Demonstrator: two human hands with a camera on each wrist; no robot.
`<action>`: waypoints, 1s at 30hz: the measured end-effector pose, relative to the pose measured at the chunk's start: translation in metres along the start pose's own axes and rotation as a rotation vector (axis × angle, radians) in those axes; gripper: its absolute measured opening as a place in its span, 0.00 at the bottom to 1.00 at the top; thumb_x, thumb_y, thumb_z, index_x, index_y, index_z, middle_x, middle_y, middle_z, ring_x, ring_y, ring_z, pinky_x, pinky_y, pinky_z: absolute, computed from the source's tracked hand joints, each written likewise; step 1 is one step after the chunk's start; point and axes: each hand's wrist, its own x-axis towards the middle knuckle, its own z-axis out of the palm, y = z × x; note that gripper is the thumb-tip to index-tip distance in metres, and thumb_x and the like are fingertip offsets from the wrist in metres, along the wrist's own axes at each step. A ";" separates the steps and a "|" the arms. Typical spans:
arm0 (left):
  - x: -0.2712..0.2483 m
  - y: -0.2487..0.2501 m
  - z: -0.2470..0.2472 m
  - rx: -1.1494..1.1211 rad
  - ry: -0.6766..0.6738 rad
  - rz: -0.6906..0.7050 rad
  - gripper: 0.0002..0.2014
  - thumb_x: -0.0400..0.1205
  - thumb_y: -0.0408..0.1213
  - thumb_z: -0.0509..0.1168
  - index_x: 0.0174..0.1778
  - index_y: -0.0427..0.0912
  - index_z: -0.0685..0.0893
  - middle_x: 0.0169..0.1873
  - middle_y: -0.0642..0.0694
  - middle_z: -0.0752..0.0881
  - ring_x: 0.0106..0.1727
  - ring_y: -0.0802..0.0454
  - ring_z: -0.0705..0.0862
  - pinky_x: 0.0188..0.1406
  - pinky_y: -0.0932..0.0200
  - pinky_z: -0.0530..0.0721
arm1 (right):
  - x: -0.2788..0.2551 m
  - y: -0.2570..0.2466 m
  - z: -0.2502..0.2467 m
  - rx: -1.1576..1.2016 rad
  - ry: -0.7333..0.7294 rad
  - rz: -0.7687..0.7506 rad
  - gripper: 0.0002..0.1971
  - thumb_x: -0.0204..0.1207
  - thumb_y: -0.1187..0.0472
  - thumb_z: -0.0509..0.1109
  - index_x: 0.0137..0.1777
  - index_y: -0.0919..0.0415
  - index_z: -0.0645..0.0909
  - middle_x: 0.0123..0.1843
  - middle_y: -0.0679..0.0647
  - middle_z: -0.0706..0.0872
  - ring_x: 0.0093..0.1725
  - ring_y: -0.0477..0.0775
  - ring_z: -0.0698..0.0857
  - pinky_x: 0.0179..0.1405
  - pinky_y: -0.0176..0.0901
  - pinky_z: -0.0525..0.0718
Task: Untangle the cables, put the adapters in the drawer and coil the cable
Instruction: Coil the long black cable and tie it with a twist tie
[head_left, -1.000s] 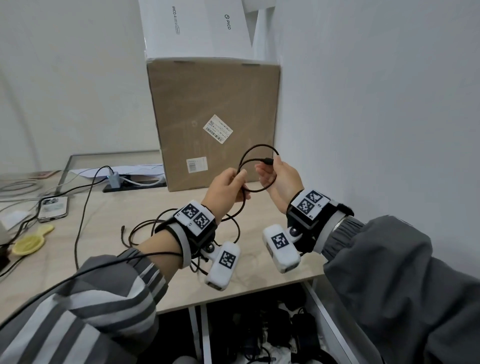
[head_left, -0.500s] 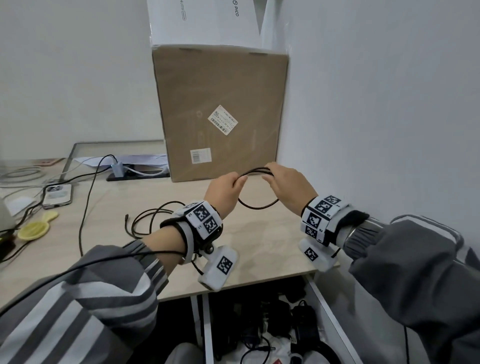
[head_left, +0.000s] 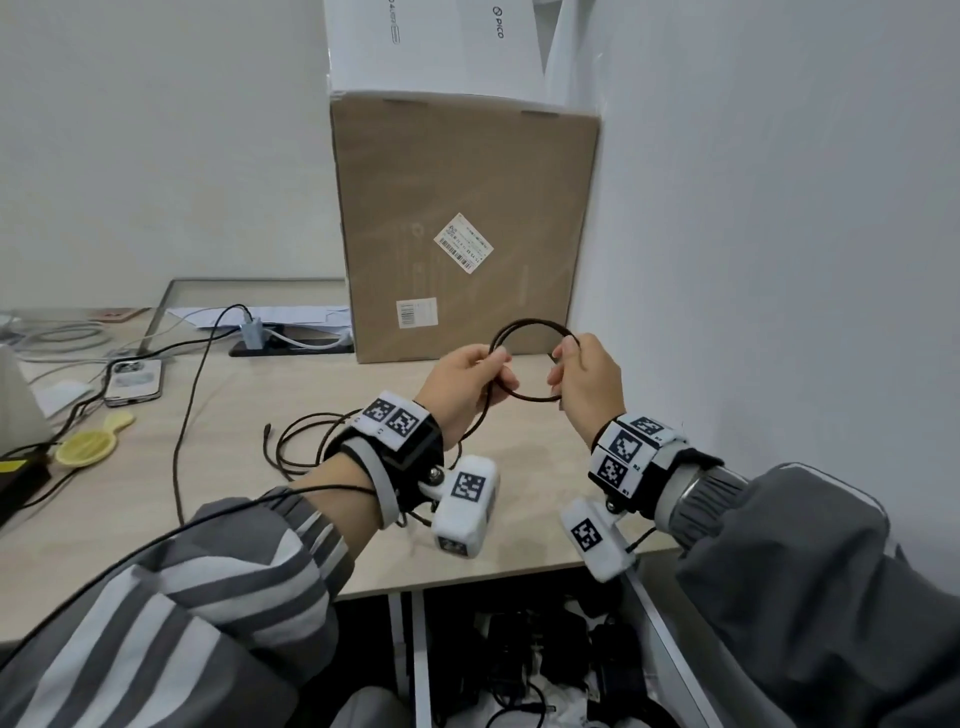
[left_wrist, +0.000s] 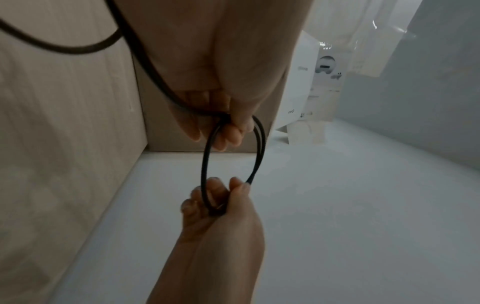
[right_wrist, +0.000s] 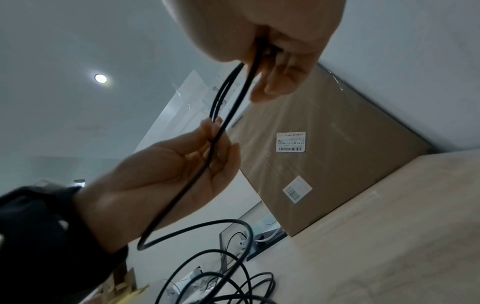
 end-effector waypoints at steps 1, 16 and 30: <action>0.001 0.003 -0.003 -0.040 0.001 0.003 0.09 0.87 0.36 0.58 0.46 0.39 0.82 0.27 0.51 0.81 0.32 0.55 0.82 0.45 0.59 0.82 | -0.001 0.000 -0.002 0.027 -0.050 0.039 0.12 0.86 0.60 0.53 0.42 0.58 0.74 0.33 0.53 0.83 0.33 0.52 0.80 0.30 0.43 0.77; 0.002 0.001 -0.007 0.548 0.039 0.222 0.12 0.85 0.38 0.62 0.45 0.40 0.90 0.25 0.53 0.73 0.29 0.57 0.69 0.30 0.63 0.69 | -0.004 -0.022 -0.024 -0.026 -0.575 0.084 0.07 0.84 0.64 0.62 0.55 0.62 0.81 0.42 0.56 0.89 0.36 0.48 0.87 0.33 0.27 0.78; 0.007 -0.032 -0.030 0.462 -0.014 0.034 0.15 0.88 0.40 0.50 0.37 0.43 0.75 0.31 0.49 0.82 0.34 0.54 0.80 0.41 0.59 0.77 | -0.002 0.000 0.015 0.080 -0.182 0.194 0.11 0.81 0.66 0.63 0.38 0.60 0.82 0.41 0.59 0.89 0.38 0.51 0.87 0.33 0.39 0.85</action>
